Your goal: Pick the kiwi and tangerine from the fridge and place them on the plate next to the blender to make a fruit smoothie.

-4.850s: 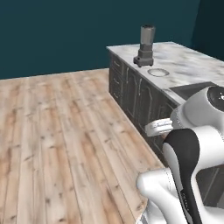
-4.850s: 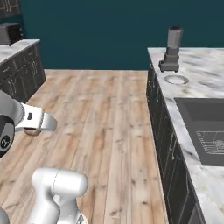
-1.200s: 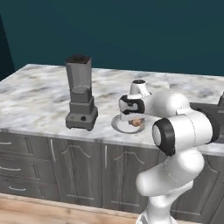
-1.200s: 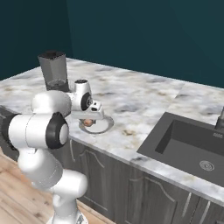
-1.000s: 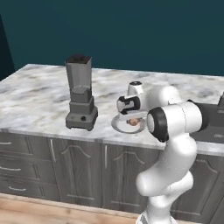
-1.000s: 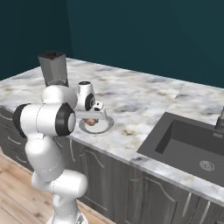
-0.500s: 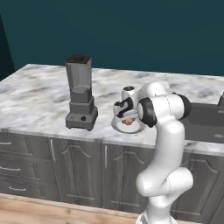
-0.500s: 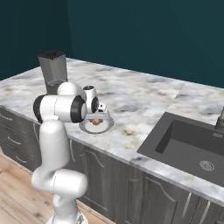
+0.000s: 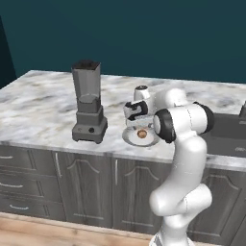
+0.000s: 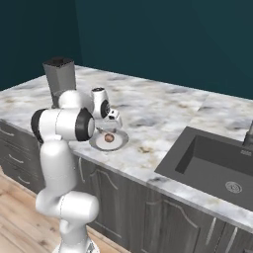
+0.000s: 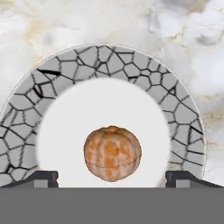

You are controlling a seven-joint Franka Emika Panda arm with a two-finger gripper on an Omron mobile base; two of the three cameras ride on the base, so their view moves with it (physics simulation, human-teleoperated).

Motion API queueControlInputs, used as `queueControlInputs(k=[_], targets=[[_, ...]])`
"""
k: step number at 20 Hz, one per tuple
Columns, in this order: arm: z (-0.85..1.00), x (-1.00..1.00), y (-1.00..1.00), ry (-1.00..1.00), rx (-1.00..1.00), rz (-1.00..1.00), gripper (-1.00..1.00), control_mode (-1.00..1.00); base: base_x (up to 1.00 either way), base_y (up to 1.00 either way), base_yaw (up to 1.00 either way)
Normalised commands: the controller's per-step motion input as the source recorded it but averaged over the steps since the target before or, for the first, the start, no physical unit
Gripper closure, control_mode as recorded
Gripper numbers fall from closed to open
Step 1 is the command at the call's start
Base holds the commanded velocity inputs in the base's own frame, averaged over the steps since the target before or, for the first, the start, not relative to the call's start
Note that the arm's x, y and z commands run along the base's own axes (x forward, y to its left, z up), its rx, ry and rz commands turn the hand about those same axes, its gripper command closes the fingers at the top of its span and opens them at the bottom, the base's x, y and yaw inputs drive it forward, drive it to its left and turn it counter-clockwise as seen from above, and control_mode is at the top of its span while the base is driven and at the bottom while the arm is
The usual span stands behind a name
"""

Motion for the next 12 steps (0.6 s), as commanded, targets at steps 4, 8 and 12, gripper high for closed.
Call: queueControlInputs(k=[4, 8, 12], targets=[[0.83, -0.96, 0.00, 0.00, 0.00, -0.01, -1.00, -1.00, 0.00, 0.00, 0.00], [0.83, -1.00, 0.00, -0.01, 0.00, 0.00, -1.00, -1.00, 0.00, 0.00, 0.00], [0.60, -1.00, -0.01, -0.07, 0.00, 0.00, -1.00, -1.00, 0.00, 0.00, 0.00]])
